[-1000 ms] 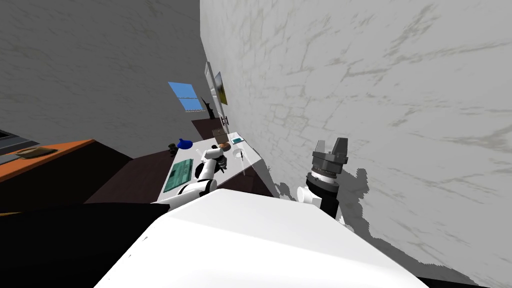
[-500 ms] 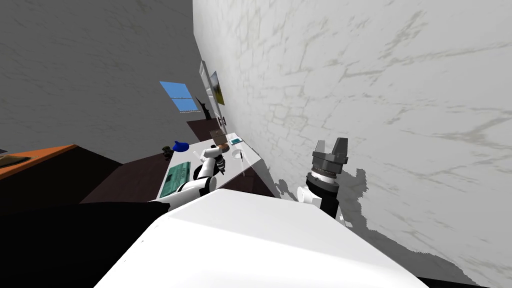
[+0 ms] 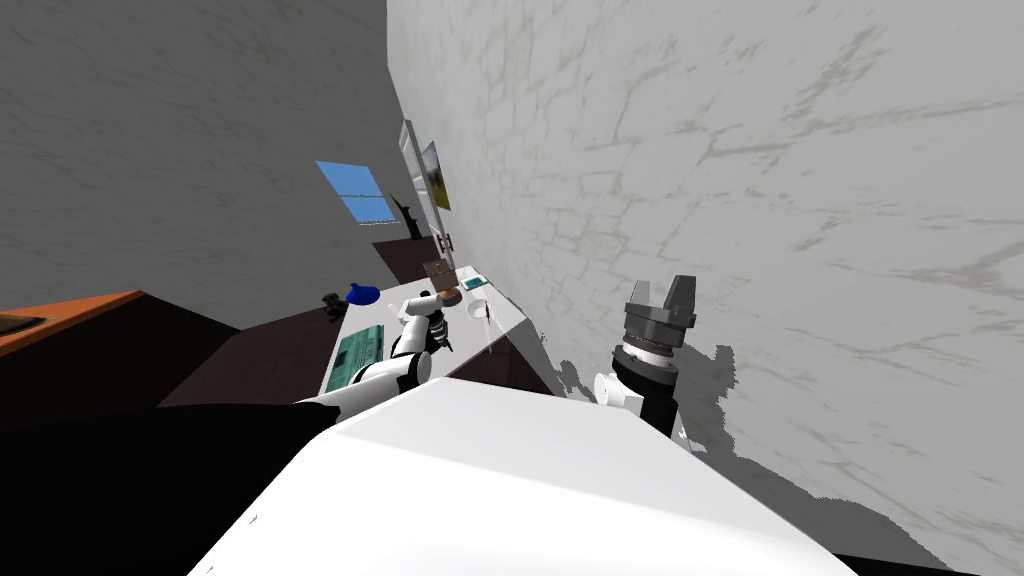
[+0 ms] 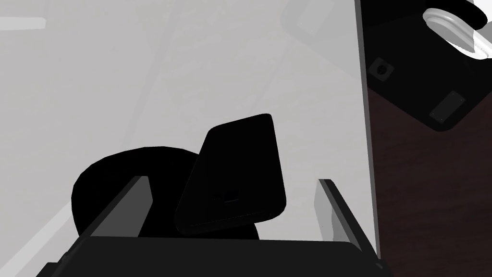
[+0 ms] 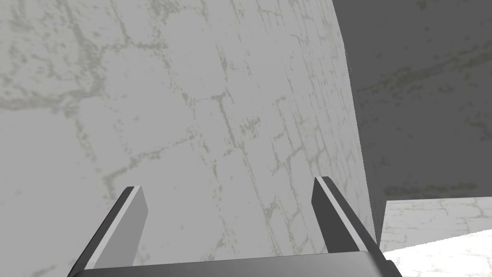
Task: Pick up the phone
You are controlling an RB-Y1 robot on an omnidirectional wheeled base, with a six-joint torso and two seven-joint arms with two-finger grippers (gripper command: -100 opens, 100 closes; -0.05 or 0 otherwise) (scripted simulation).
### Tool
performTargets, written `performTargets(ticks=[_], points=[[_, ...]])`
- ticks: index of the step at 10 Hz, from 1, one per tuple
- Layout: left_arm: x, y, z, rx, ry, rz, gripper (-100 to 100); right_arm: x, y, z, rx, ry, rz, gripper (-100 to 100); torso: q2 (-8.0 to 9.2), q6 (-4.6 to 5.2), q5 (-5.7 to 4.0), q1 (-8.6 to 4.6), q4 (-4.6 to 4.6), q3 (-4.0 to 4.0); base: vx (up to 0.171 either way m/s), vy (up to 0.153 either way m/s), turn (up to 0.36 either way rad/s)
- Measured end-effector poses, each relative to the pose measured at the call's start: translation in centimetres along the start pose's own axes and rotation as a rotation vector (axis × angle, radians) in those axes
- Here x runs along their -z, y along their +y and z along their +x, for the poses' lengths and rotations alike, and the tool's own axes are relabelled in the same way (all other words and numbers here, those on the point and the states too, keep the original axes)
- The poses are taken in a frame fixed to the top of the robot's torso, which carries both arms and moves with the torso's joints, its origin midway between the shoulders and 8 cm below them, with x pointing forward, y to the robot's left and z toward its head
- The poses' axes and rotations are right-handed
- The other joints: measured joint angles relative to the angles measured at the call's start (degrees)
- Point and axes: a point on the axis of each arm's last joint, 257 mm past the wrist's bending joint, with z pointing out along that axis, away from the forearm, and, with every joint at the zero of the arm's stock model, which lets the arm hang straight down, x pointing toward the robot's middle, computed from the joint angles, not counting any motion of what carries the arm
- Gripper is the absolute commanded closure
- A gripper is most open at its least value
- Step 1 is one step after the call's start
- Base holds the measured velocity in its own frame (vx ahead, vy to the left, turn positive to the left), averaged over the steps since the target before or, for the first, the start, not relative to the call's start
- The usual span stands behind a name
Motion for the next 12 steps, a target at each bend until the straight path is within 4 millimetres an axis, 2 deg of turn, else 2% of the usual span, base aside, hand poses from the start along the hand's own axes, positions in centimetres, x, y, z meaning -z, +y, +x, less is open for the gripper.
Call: performTargets(ticks=[2,3,7,8,9,11,12], points=[[-1.1,0.2,0.1,-0.002,-0.001,0.001,-100,0.0,0.0,0.0,0.0,0.0,0.0,0,-0.04,0.0,-0.02,-0.06,-0.01,-0.02,0.014,-0.001,0.005],[-1.1,0.2,0.1,-0.002,-0.001,0.004,100,0.0,0.0,0.0,0.0,0.0,0.0,0,-0.01,0.0,-0.02,-0.07,0.0,-0.01,0.0,0.0,0.0],[-1.2,0.3,0.2,-0.006,-0.002,-0.001,100,0.0,0.0,0.0,0.0,0.0,0.0,0,-0.05,-0.05,0.04,0.05,0.02,-0.02,0.0,0.0,0.0],[-1.2,0.4,0.2,-0.007,-0.002,-0.001,0,0.0,0.0,0.0,0.0,0.0,0.0,0,-0.05,-0.07,0.04,0.05,0.03,-0.01,0.0,0.0,0.0],[-1.2,0.4,0.2,-0.007,-0.002,-0.002,100,0.0,0.0,0.0,0.0,0.0,0.0,0,-0.04,-0.07,0.04,0.06,0.03,-0.01,-0.012,-0.003,-0.008],[-0.2,0.0,0.1,-0.002,0.0,0.004,100,0.0,0.0,0.0,0.0,0.0,0.0,0,0.05,-0.1,0.02,0.03,0.07,0.05,-0.015,-0.002,-0.006],[-0.1,0.0,0.1,-0.002,0.0,0.003,0,0.0,0.0,0.0,0.0,0.0,0.0,0,0.03,-0.12,0.04,0.04,0.05,0.04,0.0,0.0,0.0]])
